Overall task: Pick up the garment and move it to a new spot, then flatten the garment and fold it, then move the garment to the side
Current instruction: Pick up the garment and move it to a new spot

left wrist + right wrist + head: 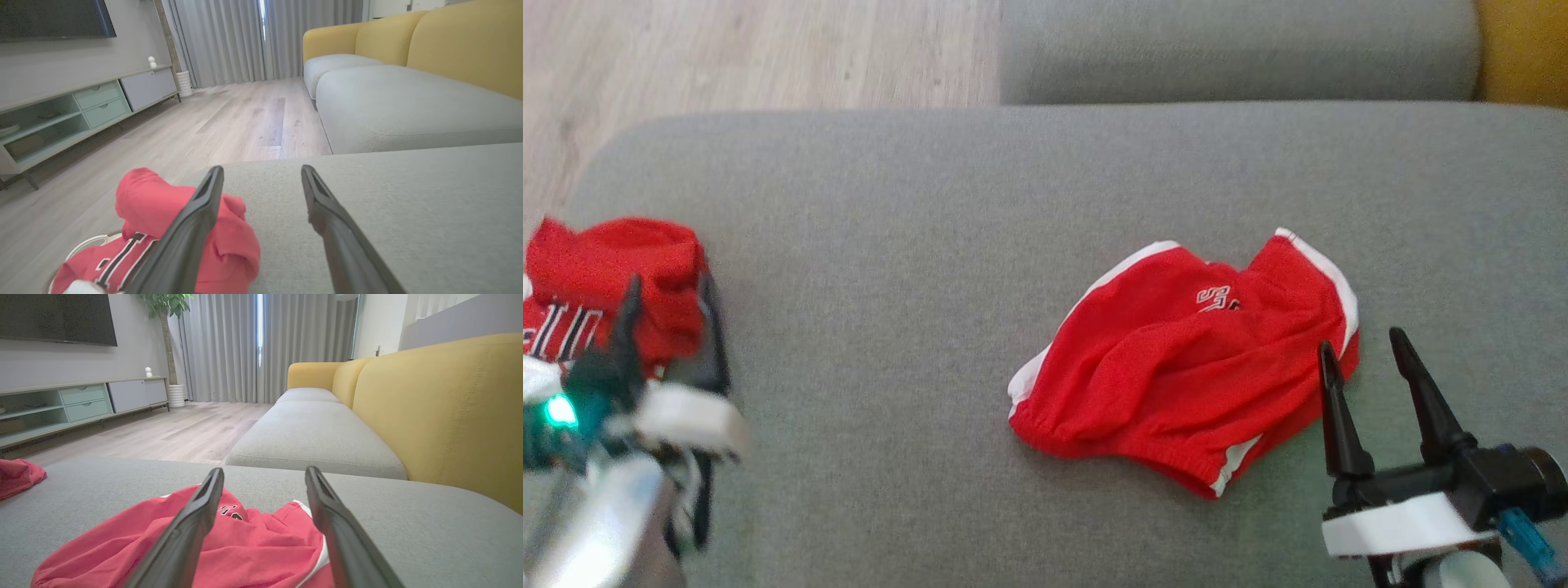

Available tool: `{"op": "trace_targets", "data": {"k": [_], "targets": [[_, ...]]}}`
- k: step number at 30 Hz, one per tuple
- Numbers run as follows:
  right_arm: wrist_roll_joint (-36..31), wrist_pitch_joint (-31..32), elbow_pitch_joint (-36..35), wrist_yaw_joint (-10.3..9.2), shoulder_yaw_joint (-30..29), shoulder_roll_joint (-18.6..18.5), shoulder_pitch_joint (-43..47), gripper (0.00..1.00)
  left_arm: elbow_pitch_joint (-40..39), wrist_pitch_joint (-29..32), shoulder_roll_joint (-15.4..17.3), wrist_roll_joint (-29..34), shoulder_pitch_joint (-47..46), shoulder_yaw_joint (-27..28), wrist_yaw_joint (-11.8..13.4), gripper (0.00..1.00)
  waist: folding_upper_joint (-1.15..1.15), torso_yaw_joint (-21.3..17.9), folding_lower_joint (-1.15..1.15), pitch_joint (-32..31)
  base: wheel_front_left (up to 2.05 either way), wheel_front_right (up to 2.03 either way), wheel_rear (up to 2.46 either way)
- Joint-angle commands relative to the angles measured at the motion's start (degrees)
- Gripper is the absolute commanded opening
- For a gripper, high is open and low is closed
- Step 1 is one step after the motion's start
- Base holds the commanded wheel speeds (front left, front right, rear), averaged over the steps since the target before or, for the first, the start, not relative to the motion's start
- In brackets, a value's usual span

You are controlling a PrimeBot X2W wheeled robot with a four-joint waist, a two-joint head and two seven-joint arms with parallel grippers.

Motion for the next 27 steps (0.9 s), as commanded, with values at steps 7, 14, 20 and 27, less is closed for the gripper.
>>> {"op": "trace_targets", "data": {"k": [7,14,20,27], "targets": [[0.44,-0.31,-1.69,0.37,0.63,-0.33,0.14,1.0,-25.05,-0.7,-3.77,13.44,12.7,10.25,5.62,1.0,0.0,-2.34,0.0,-4.84,0.0,0.0,0.0],[0.17,-0.31,-1.09,0.37,0.48,-0.33,1.2,1.0,-33.36,-0.7,-12.26,22.13,21.58,12.33,5.36,1.0,0.0,-3.68,0.0,-8.08,0.0,0.0,0.0],[0.56,-0.31,-0.76,0.37,-0.24,-0.33,3.03,1.0,-35.88,-0.71,-17.87,25.62,28.13,13.81,1.9,1.0,0.0,-3.83,0.0,-10.39,0.0,0.0,0.0],[1.36,-0.31,0.02,0.37,-0.66,-0.33,6.32,1.0,-37.33,-0.71,-22.27,29.18,34.86,14.94,-0.22,1.0,0.0,-3.15,0.0,-12.62,0.0,0.0,0.0]]}}
